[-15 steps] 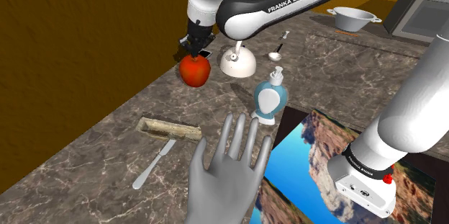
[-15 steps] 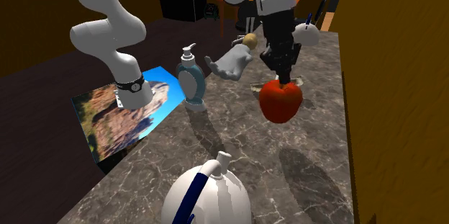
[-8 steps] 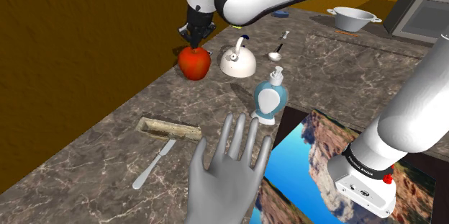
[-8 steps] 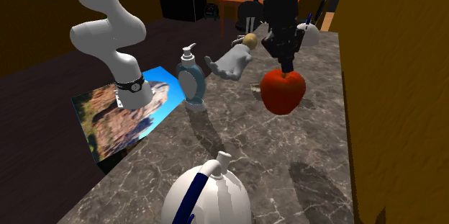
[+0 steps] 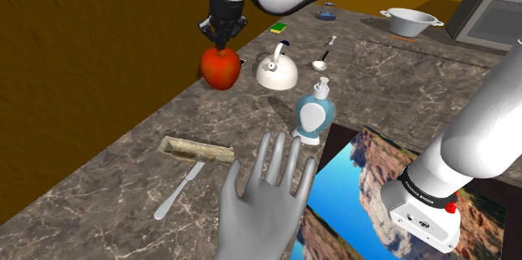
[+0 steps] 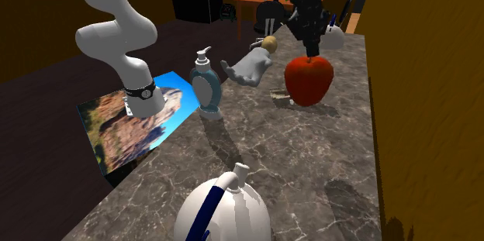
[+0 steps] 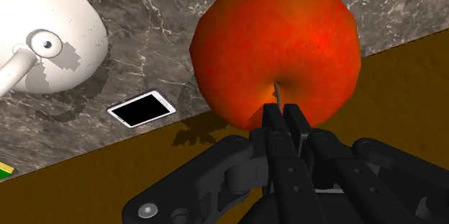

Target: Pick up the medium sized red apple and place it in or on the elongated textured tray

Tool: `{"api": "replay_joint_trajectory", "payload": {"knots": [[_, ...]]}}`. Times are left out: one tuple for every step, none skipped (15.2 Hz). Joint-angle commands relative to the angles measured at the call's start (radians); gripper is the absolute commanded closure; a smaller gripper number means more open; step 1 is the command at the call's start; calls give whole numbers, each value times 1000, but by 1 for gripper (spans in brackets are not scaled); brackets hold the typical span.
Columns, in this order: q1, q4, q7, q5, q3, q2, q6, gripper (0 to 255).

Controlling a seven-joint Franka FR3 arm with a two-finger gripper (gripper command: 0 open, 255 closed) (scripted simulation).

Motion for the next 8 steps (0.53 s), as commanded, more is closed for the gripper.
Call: {"api": "replay_joint_trajectory", "payload": {"knots": [[26,29,39,-13,19,7,-38,255],[39,43,58,-18,29,8,-58,255],[52,58,77,-24,40,11,-79,255],[66,75,96,-30,50,16,-100,255],[81,93,116,-38,60,21,-122,255],[96,112,136,-46,70,28,-145,255],[112,133,156,-55,80,37,-168,255],[129,156,176,-65,90,47,-192,255]]}}
